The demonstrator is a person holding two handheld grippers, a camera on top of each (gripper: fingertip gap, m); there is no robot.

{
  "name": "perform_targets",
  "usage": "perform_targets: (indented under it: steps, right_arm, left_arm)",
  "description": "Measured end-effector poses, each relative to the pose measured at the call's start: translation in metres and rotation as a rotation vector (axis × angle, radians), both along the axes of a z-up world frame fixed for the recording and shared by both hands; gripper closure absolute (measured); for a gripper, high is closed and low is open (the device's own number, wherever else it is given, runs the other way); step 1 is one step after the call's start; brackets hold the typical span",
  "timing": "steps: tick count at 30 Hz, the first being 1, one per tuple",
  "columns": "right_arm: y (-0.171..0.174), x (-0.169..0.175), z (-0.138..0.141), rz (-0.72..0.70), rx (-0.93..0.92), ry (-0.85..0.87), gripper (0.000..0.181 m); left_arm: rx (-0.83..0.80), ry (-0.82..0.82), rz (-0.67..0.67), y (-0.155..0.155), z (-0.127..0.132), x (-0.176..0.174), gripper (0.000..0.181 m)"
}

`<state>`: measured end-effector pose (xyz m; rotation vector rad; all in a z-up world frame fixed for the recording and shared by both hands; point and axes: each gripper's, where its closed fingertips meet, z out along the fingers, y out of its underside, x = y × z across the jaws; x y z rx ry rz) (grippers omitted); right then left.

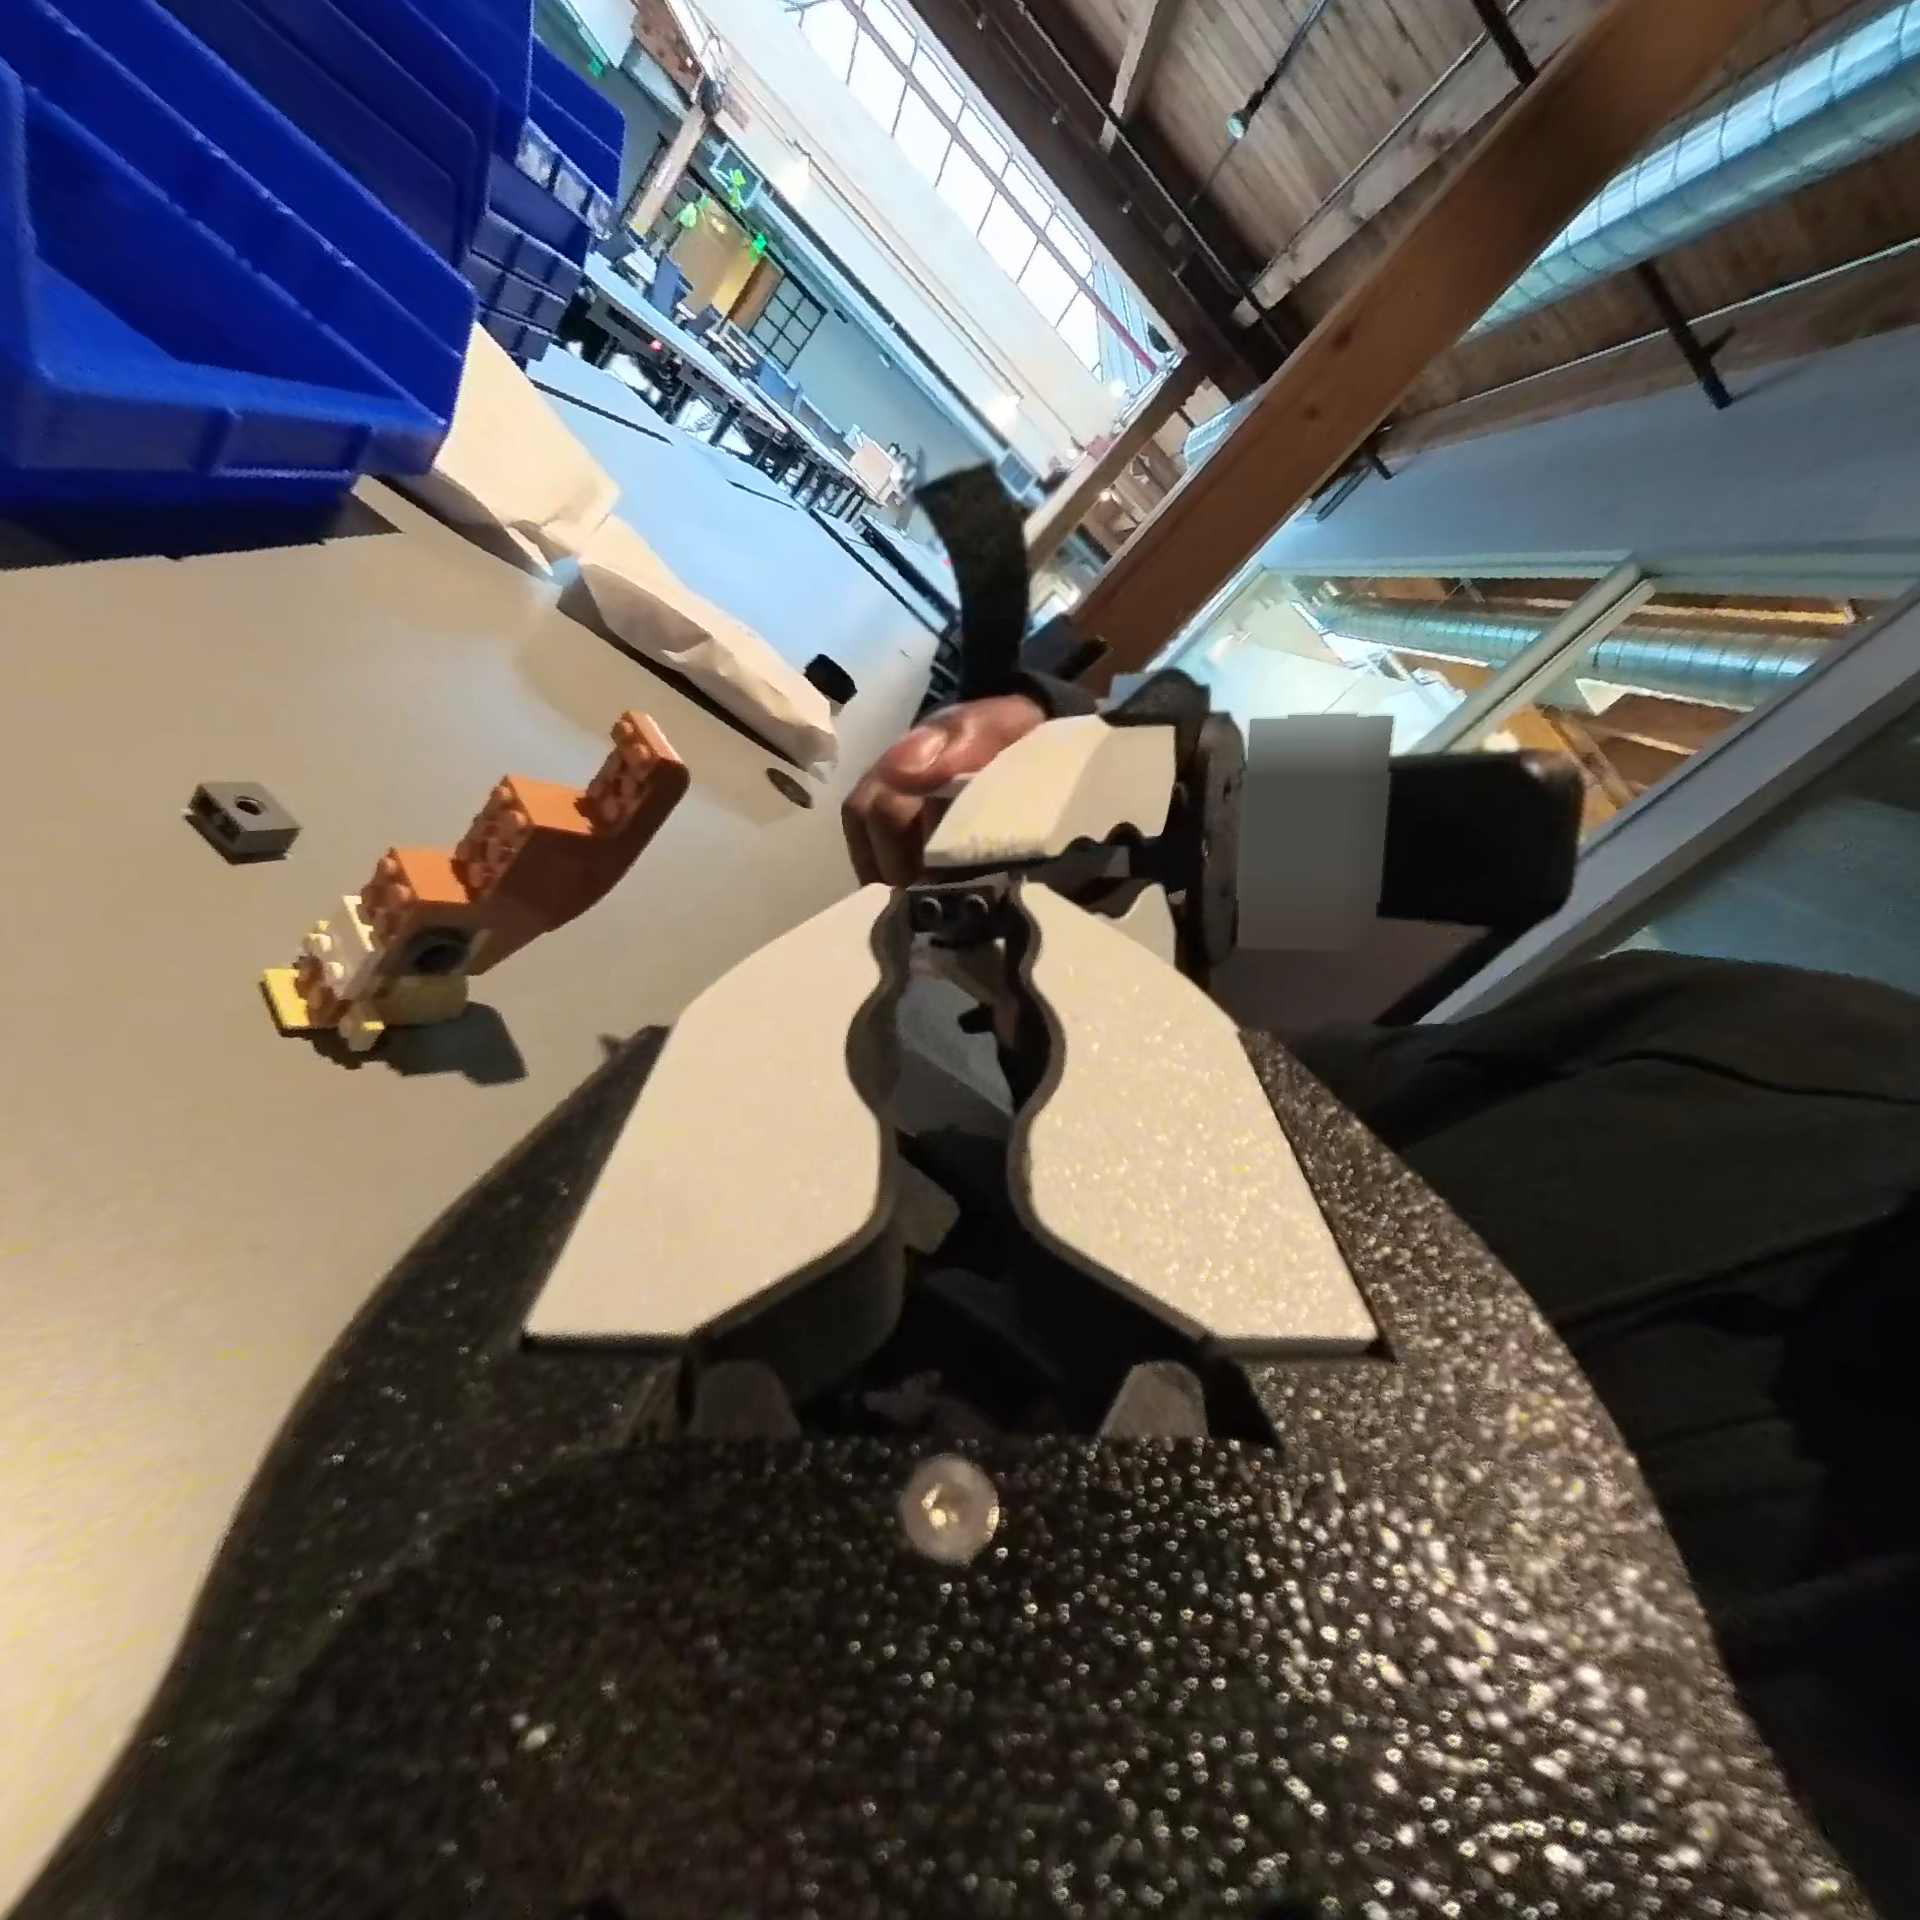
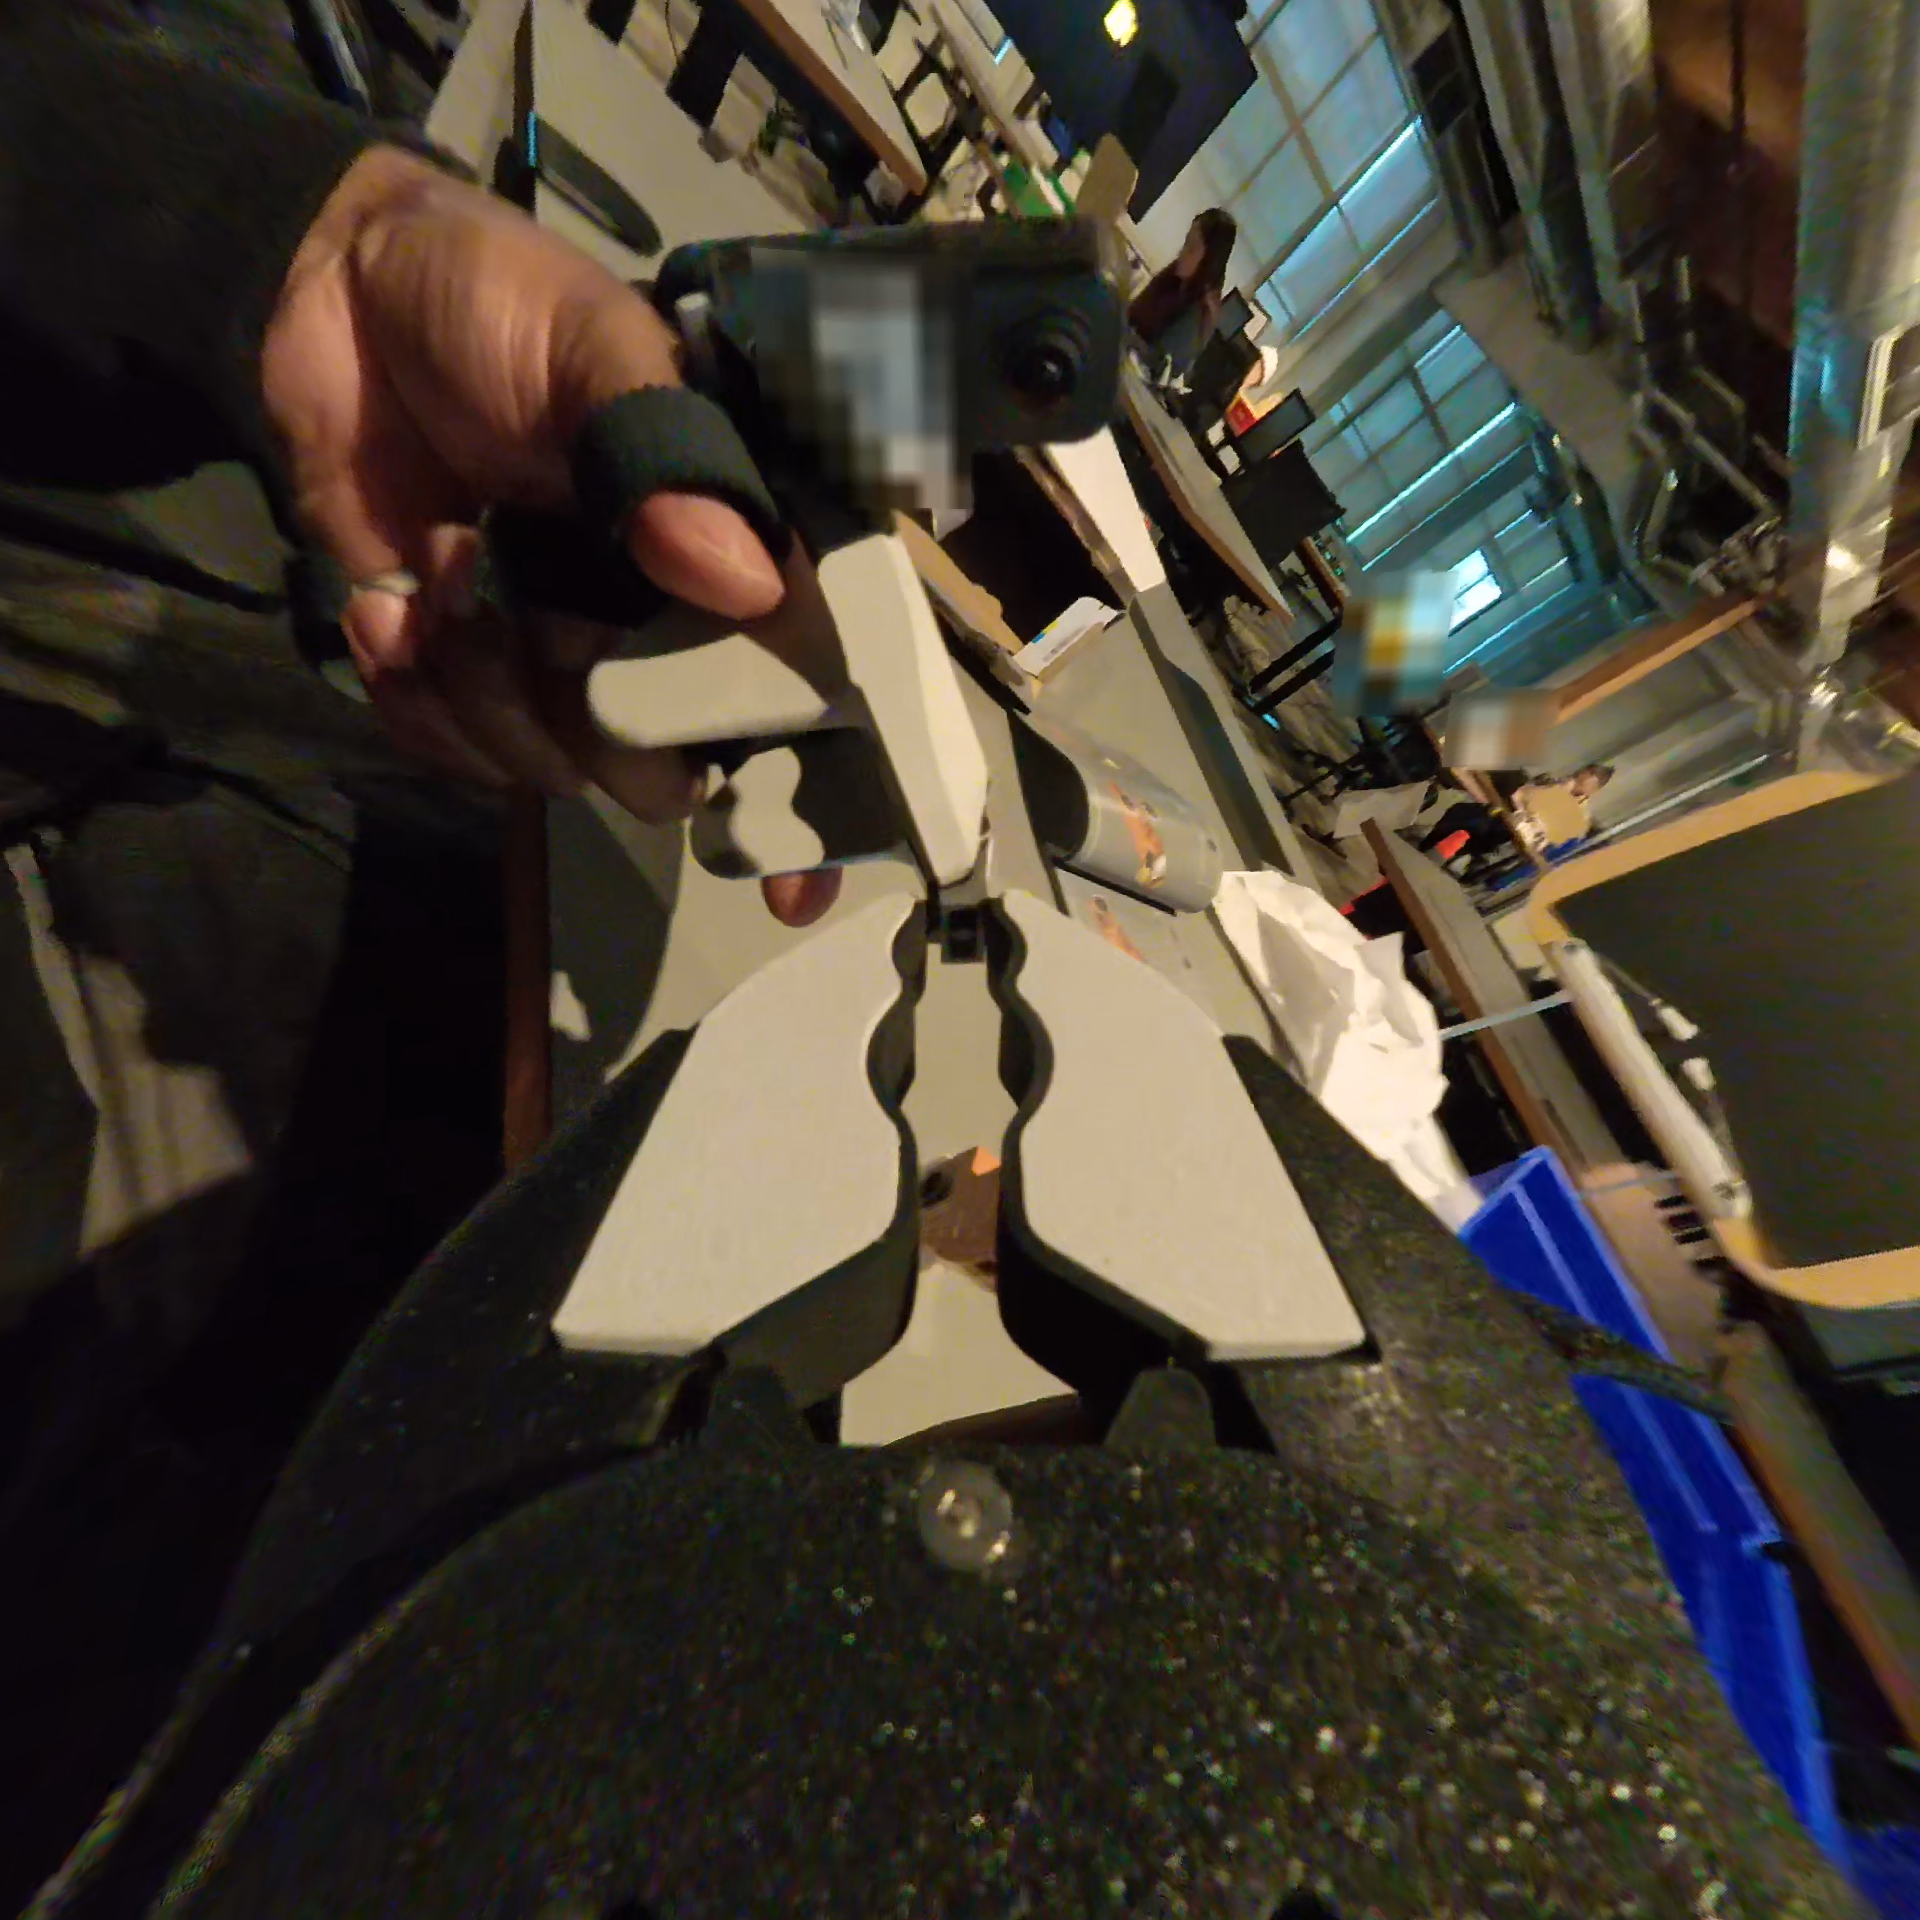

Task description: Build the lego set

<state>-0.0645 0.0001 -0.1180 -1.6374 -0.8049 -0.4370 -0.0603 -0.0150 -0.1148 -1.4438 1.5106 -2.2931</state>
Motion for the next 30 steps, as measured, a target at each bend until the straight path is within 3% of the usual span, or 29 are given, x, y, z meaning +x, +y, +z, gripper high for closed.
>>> perform_targets:
  steps: [5,10,14,17,22,30]
  right_arm:
    - [-0.002,0.009,0.003,-0.061,0.005,0.318,0.172]
    - [-0.012,0.003,0.014,-0.032,-0.004,0.794,0.172]
    - [-0.019,-0.009,0.015,0.040,-0.098,1.022,0.172]
    - [-0.026,-0.017,0.018,0.107,-0.173,1.142,0.172]
    - [-0.034,-0.025,0.023,0.189,-0.262,1.239,0.172]
    - [-0.036,-0.028,0.027,0.213,-0.282,1.145,0.172]
  left_arm:
    - [0.198,-0.133,0.102,0.003,0.001,0.000,0.156]
    - [0.536,-0.408,0.387,0.013,0.014,-0.005,0.155]
    - [0.868,-0.602,0.489,-0.001,0.018,-0.012,0.156]
    - [1.035,-0.742,0.472,-0.014,0.019,-0.019,0.158]
    - [1.071,-0.894,0.301,-0.026,0.020,-0.034,0.155]
    - [1.086,-0.987,0.098,-0.019,0.026,-0.033,0.154]
